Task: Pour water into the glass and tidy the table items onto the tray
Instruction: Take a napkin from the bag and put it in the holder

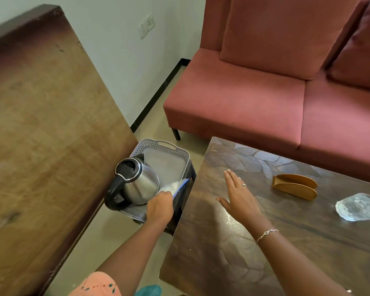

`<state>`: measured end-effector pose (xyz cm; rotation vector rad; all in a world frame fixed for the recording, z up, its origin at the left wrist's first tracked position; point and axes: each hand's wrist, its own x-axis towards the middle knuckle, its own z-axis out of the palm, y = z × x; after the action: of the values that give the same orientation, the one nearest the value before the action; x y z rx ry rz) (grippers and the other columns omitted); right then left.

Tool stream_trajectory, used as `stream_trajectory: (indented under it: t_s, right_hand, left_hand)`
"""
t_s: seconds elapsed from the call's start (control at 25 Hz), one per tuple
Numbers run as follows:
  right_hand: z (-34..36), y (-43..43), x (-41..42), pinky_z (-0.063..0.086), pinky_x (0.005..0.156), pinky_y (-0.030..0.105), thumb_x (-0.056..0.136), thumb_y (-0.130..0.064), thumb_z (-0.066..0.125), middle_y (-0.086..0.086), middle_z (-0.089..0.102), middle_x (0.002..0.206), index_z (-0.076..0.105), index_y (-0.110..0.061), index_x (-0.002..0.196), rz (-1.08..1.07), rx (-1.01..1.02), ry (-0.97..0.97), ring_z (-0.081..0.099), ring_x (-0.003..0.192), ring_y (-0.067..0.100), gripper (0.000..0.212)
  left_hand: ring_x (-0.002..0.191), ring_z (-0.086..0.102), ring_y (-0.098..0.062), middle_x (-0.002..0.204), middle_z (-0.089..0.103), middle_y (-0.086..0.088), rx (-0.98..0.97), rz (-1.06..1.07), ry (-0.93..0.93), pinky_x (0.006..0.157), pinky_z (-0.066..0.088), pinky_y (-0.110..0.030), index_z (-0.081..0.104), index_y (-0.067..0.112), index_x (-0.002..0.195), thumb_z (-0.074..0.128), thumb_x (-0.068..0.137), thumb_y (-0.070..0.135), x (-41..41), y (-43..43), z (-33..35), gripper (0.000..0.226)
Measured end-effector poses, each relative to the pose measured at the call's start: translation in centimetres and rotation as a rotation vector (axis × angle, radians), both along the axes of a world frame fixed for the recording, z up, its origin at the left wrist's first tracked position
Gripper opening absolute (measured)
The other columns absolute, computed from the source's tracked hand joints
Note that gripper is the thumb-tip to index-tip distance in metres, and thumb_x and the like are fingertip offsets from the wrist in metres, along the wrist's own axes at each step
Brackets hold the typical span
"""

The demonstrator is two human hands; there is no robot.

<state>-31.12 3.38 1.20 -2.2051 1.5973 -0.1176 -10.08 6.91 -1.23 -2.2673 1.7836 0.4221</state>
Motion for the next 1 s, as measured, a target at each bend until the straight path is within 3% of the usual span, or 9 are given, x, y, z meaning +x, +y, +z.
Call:
stream_trajectory:
  t_s: [0.16,0.32,0.44,0.6,0.72,0.76,0.84,0.92,1.0]
  right_hand:
    - [2.1,0.8,0.5,0.011,0.113,0.024,0.092,-0.030,0.050,0.003,0.009,0.155,0.008,-0.013,0.147,0.062,-0.036,-0.061,0.011,0.142,0.019,0.072]
    - [5.7,0.7,1.5,0.013,0.112,0.026,0.087,-0.020,0.059,0.008,0.021,0.152,0.021,-0.008,0.144,0.103,-0.180,-0.198,0.020,0.141,0.024,0.070]
    - [8.1,0.1,1.1,0.026,0.111,0.035,0.075,-0.008,0.070,0.012,0.037,0.145,0.035,-0.003,0.138,0.139,-0.356,-0.187,0.035,0.134,0.027,0.072]
    - [10.2,-0.6,-1.2,0.050,0.088,0.042,0.053,-0.011,0.087,0.011,0.068,0.103,0.064,-0.003,0.106,0.212,-0.589,-0.105,0.065,0.096,0.029,0.059]
    - [11.5,-0.7,-4.1,0.052,0.058,0.026,0.060,-0.011,0.082,0.000,0.066,0.072,0.069,-0.013,0.081,0.131,-0.627,-0.131,0.064,0.063,0.020,0.025]
    - [11.9,-0.6,-5.2,0.048,0.052,0.023,0.064,-0.012,0.076,-0.002,0.064,0.067,0.068,-0.015,0.077,0.092,-0.624,-0.143,0.062,0.057,0.019,0.015]
    - [12.7,-0.3,-7.3,0.044,0.047,0.021,0.068,-0.016,0.066,-0.002,0.062,0.064,0.068,-0.015,0.072,0.022,-0.605,-0.179,0.059,0.052,0.019,0.005]
    - [13.5,0.1,-9.7,0.043,0.047,0.018,0.069,-0.016,0.063,-0.002,0.064,0.065,0.069,-0.014,0.073,-0.057,-0.593,-0.219,0.059,0.051,0.019,0.008]
    - [14.2,0.6,-11.8,0.036,0.052,0.012,0.072,-0.017,0.061,-0.003,0.065,0.068,0.070,-0.014,0.075,-0.127,-0.587,-0.258,0.060,0.054,0.017,0.010]
  left_hand:
    - [0.105,0.060,-0.027,0.114,0.061,-0.006,-0.111,-0.070,-0.059,0.080,0.047,-0.035,0.052,0.013,0.110,0.038,0.091,0.006,0.2,-0.7,3.9,0.024]
    - [0.098,0.060,-0.025,0.110,0.059,-0.003,-0.296,-0.193,-0.100,0.065,0.038,-0.031,0.050,0.015,0.109,0.040,0.091,0.006,-1.1,-2.2,9.7,0.022]
    - [0.087,0.061,-0.022,0.101,0.060,0.002,-0.490,-0.301,-0.028,0.057,0.034,-0.029,0.055,0.018,0.103,0.054,0.086,0.008,-3.0,-2.6,12.9,0.020]
    - [0.049,0.057,-0.014,0.063,0.057,0.007,-0.657,-0.491,0.103,0.036,0.032,-0.023,0.059,0.022,0.070,0.081,0.057,0.008,-6.2,-2.8,14.7,0.029]
    - [0.073,0.066,-0.017,0.070,0.063,0.006,-0.852,-0.565,0.300,0.050,0.047,-0.022,0.063,0.019,0.072,0.071,0.067,0.011,-9.4,-3.0,15.8,0.012]
    - [0.092,0.065,-0.018,0.079,0.066,0.006,-0.903,-0.558,0.379,0.064,0.051,-0.024,0.066,0.018,0.078,0.068,0.071,0.013,-10.2,-3.2,15.9,0.009]
    - [0.122,0.048,-0.014,0.108,0.063,0.006,-0.885,-0.377,0.644,0.093,0.041,-0.015,0.066,0.017,0.100,0.071,0.076,0.014,-11.0,-3.2,16.3,0.025]
    - [0.117,0.050,-0.005,0.114,0.061,0.008,-0.775,-0.128,0.971,0.092,0.037,-0.008,0.063,0.021,0.107,0.076,0.073,0.015,-11.6,-2.9,16.7,0.037]
    - [0.087,0.062,-0.001,0.088,0.070,0.013,-0.673,-0.001,1.250,0.082,0.047,-0.019,0.066,0.022,0.093,0.077,0.071,0.009,-12.7,-2.6,17.1,0.028]
